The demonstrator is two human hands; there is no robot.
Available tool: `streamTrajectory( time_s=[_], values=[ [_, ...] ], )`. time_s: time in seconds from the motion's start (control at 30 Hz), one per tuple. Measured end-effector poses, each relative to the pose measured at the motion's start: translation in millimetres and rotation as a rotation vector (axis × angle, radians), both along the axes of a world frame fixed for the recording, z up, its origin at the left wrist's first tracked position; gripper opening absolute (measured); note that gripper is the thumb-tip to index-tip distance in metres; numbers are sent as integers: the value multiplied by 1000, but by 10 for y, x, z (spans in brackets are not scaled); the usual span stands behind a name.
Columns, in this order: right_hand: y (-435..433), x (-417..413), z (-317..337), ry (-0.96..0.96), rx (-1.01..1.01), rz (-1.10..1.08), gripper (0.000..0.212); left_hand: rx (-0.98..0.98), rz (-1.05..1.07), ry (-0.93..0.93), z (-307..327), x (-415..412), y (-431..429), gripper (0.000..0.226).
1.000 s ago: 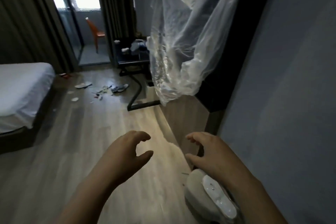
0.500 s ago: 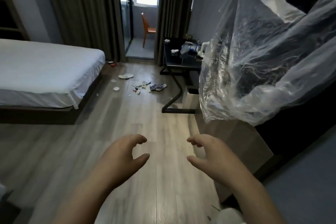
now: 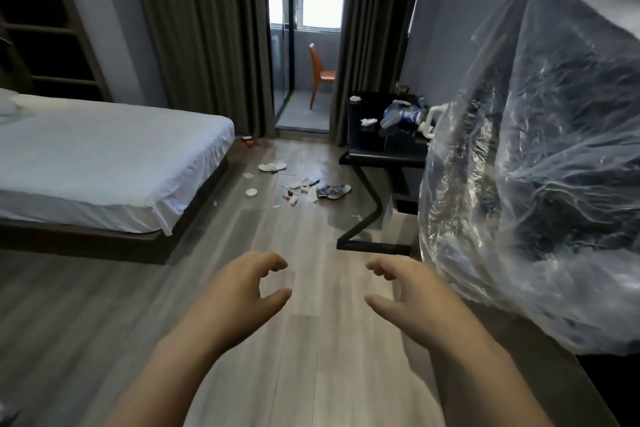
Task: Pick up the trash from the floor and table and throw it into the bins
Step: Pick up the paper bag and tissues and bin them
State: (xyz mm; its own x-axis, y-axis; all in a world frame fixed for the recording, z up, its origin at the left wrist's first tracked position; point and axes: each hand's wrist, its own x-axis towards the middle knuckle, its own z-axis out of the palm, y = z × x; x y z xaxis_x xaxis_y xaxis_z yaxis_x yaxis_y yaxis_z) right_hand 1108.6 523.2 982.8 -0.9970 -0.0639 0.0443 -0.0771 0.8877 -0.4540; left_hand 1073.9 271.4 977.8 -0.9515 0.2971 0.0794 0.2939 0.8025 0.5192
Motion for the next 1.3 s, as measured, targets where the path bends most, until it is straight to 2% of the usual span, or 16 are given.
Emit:
streamTrajectory(
  time_s=[0.27, 0.77, 1.0, 1.3],
  values=[
    [-135, -1177, -158, -43, 29, 21, 47, 2, 9, -52, -192, -1139, -47, 36],
    [-1011, -3754, -246, -142, 31, -23, 48, -16, -18, -119, -277, -3839, -854, 38],
    [-1033, -4756, -437, -194, 46, -29, 48, -4, -28, -181, -495, -4839, -931, 36],
    [-854, -6481, -562, -177, -7, 15, 47, -120, -7, -151, -455, -6465, -691, 38]
  ],
)
